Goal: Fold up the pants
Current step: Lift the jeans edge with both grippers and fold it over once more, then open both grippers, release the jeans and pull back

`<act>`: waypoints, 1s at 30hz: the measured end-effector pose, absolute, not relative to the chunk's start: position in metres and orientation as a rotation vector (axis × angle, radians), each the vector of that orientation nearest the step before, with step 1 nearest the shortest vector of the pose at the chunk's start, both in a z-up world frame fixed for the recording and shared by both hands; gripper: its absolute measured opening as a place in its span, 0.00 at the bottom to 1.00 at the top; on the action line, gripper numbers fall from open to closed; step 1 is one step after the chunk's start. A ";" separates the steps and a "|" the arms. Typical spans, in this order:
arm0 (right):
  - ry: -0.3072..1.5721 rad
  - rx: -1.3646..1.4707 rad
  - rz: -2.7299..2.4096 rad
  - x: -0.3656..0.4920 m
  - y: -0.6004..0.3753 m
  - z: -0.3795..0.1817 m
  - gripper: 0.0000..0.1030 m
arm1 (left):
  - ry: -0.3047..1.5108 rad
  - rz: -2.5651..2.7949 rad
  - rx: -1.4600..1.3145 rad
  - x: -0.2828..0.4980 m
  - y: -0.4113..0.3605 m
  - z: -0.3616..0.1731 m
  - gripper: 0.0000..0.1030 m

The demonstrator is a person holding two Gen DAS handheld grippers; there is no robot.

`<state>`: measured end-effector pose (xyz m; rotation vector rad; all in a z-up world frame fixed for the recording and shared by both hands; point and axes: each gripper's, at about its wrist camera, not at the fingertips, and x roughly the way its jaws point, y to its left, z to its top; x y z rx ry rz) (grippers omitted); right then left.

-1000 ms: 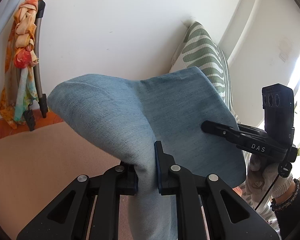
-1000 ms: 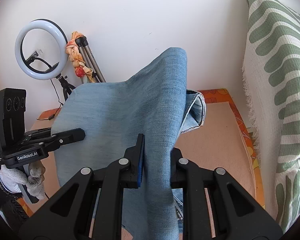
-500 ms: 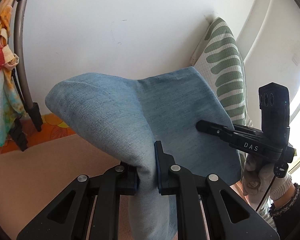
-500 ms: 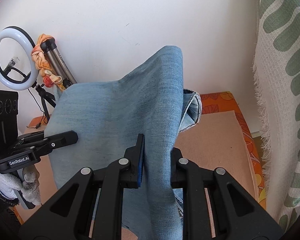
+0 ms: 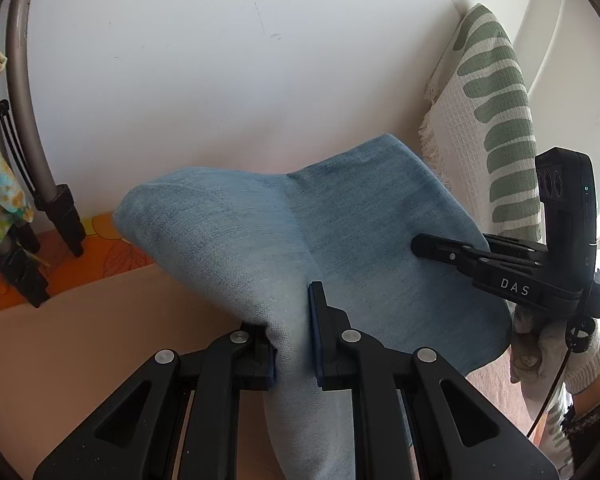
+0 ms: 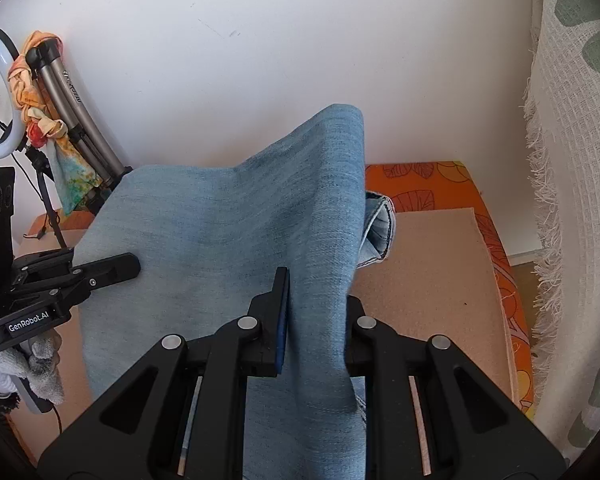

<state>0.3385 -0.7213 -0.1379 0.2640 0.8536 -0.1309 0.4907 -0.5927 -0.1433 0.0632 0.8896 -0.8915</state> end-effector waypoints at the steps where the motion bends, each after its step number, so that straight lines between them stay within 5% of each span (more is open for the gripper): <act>1: 0.859 0.269 -0.138 0.338 -0.724 -0.140 0.17 | 0.889 -0.888 0.067 0.491 -0.594 -0.144 0.11; 6: 0.903 0.275 -0.187 0.345 -0.730 -0.156 0.17 | 0.890 -0.861 0.114 0.493 -0.599 -0.148 0.12; 10: 0.924 0.279 -0.272 0.346 -0.732 -0.159 0.27 | 0.887 -0.824 0.163 0.490 -0.596 -0.149 0.18; 12: 0.925 0.269 -0.295 0.344 -0.730 -0.157 0.34 | 0.896 -0.807 0.176 0.487 -0.592 -0.148 0.18; 14: 0.928 0.243 -0.332 0.340 -0.725 -0.152 0.54 | 0.894 -0.798 0.178 0.484 -0.587 -0.144 0.19; 17: 0.901 0.213 -0.387 0.331 -0.719 -0.139 0.66 | 0.890 -0.781 0.176 0.480 -0.578 -0.137 0.27; 23: 0.853 0.239 -0.438 0.304 -0.708 -0.110 0.67 | 0.819 -0.789 0.163 0.458 -0.545 -0.107 0.31; 26: 0.831 0.211 -0.435 0.287 -0.685 -0.094 0.67 | 0.774 -0.790 0.142 0.441 -0.525 -0.090 0.54; 30: 0.794 0.194 -0.446 0.260 -0.652 -0.073 0.74 | 0.735 -0.809 0.119 0.414 -0.494 -0.071 0.57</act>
